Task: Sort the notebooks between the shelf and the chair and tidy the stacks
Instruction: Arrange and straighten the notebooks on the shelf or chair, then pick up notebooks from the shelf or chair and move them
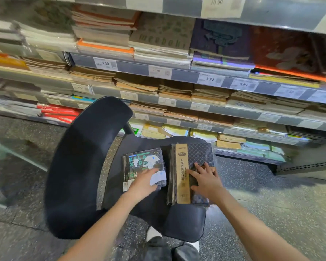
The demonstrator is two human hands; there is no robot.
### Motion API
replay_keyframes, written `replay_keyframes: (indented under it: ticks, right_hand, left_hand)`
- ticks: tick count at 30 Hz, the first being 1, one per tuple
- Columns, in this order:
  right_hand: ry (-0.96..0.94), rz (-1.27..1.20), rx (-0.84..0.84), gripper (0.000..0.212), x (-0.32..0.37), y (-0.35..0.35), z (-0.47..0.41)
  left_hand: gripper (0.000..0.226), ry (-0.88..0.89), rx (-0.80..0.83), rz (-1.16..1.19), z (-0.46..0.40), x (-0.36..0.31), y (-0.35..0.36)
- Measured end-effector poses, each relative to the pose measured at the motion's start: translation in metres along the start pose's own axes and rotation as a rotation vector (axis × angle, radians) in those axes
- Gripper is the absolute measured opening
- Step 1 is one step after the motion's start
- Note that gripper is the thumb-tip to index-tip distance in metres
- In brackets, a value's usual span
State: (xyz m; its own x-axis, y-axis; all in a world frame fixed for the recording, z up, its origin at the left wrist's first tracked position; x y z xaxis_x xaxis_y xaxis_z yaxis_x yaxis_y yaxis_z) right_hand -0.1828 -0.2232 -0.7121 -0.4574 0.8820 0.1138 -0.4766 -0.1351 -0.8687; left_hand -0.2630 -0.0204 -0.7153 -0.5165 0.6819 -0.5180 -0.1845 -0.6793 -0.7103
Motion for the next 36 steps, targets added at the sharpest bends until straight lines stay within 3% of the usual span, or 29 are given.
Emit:
replay_keyframes:
  ticks: [5,12,25,36]
  right_hand:
    - [-0.018,-0.042,-0.049,0.046,0.01,-0.042,0.005]
    - [0.009,-0.079,-0.159,0.037,0.006,-0.126,0.028]
    - [0.054,-0.124,-0.335,0.047,-0.009,-0.3,0.116]
    - [0.071,-0.142,-0.66,0.04,-0.016,-0.437,0.208]
  left_hand:
    - [0.055,0.118,0.049,-0.173,0.009,-0.042,-0.034]
    - [0.049,0.247,-0.01,-0.206,0.02,-0.115,-0.086]
    - [0.049,0.461,-0.078,-0.3,0.07,-0.251,-0.196]
    - [0.051,0.654,-0.257,-0.385,0.127,-0.353,-0.301]
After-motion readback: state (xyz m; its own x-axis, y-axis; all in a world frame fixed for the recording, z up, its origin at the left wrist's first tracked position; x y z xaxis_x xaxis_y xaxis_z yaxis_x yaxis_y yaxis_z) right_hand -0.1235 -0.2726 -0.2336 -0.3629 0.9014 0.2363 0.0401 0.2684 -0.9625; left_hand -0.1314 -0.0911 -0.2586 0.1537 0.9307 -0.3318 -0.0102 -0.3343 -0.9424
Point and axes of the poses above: each hand's wrist, its own z-axis away from the middle knuckle, its own y-axis out of the palm, x = y × z, the point moved 5 cm from there along -z, towards the middle knuckle, and after that the axes turned 14 degrees about -x, right-handed, at the moved point
